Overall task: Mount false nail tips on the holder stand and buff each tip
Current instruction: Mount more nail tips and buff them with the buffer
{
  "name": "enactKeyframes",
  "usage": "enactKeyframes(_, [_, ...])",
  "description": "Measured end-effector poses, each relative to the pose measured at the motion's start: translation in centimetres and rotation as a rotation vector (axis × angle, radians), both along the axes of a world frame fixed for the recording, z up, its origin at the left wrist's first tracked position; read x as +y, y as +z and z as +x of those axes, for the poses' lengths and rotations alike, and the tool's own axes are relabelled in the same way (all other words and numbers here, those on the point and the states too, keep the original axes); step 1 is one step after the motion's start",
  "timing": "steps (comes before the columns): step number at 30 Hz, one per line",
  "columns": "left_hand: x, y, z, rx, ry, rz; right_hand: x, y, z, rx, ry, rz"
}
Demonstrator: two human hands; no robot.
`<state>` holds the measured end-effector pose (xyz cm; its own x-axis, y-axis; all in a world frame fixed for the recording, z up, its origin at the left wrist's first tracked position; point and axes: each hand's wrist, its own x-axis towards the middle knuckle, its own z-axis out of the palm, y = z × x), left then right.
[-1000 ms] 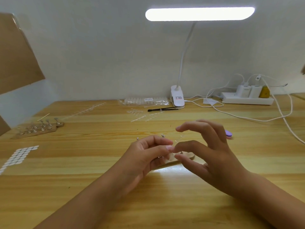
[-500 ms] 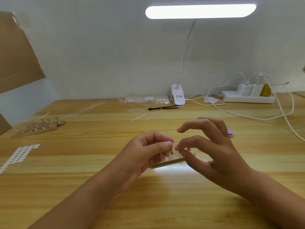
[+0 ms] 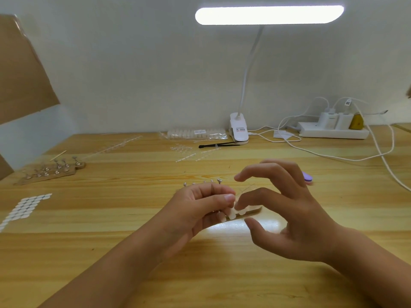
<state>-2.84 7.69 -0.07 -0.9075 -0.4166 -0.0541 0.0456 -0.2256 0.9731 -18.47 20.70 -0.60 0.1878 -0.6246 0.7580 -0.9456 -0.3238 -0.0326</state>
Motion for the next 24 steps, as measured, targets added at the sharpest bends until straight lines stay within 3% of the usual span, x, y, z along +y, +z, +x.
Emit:
enactKeyframes(8, [0.0,-0.3,0.1,-0.017,-0.029,-0.133,-0.4,-0.2,0.3,0.017,-0.052,-0.074])
enactKeyframes(11, [0.3,-0.5,0.0,-0.015,-0.078,-0.099,-0.5,-0.3,0.3,0.02,-0.043,-0.068])
enactKeyframes(16, [-0.5,-0.3,0.1,-0.009,-0.144,0.23,-0.4,-0.2,0.0,0.048,-0.047,-0.096])
enactKeyframes(22, [-0.7,0.1,0.5,0.05,-0.366,0.671,-0.2,0.0,0.1,0.055,-0.029,-0.202])
enactKeyframes(24, [-0.8,0.3,0.6,0.094,-0.377,0.722,-0.2,0.1,-0.1,0.025,-0.026,-0.209])
